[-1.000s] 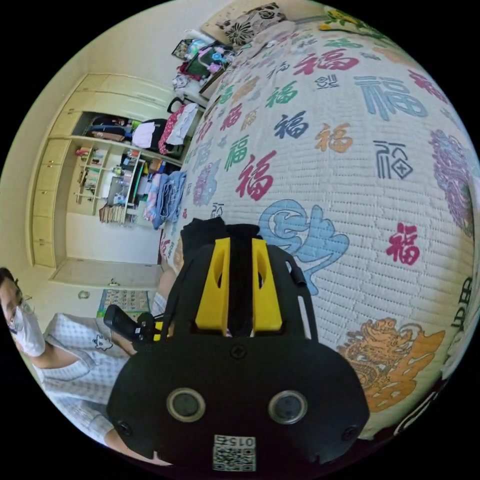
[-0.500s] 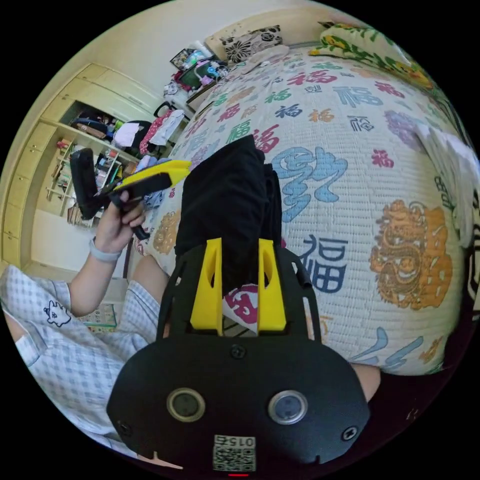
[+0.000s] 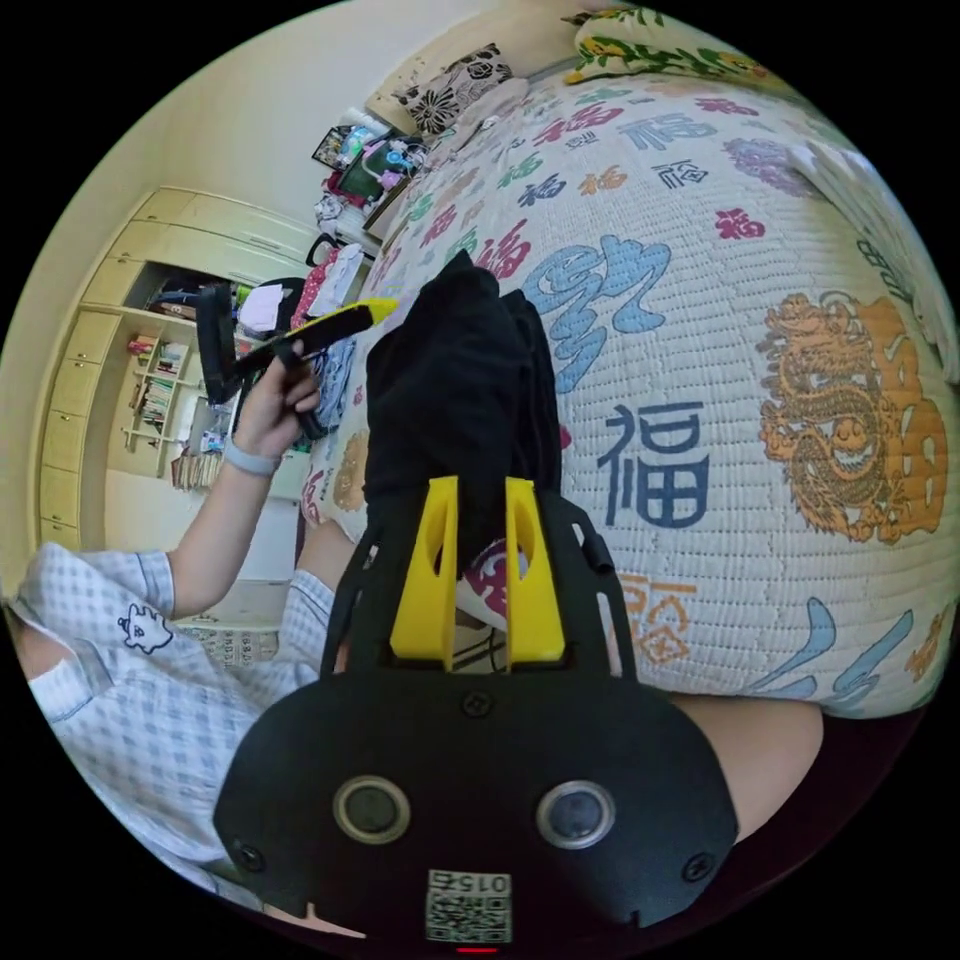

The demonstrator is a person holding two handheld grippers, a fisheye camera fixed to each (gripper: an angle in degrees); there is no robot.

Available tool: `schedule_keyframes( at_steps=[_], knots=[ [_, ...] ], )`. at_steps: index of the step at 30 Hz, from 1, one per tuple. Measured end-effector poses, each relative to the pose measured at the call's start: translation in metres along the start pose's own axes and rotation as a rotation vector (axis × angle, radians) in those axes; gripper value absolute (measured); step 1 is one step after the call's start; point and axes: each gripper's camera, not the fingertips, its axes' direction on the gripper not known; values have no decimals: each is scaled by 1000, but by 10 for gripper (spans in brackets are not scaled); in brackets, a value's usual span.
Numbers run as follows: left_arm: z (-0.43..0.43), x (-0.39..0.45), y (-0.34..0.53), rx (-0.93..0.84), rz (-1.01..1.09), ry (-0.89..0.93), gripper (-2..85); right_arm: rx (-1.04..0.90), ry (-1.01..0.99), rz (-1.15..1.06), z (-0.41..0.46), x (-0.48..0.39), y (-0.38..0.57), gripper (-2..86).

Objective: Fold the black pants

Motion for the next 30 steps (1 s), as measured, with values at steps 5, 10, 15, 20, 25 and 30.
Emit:
schedule_keyframes(
  at_steps=[5, 10, 15, 20, 25, 30],
  knots=[
    [-18, -63, 76, 27, -326, 193, 133, 22, -53, 19, -38, 11, -52, 158],
    [19, -97, 118, 8, -523, 442, 148, -123, -100, 20, -27, 13, -112, 166],
    [54, -104, 106, -55, -508, 538, 168, -161, -248, 81, -31, 25, -139, 138],
    [70, -136, 103, -51, -558, 668, 142, -173, -427, 153, -42, 31, -161, 97],
    [73, -150, 104, -35, -570, 715, 109, -191, -472, 174, -56, 8, -184, 79],
    [48, -145, 95, 49, -524, 793, 74, -145, -487, 133, -97, -39, -196, 72]
  ],
)
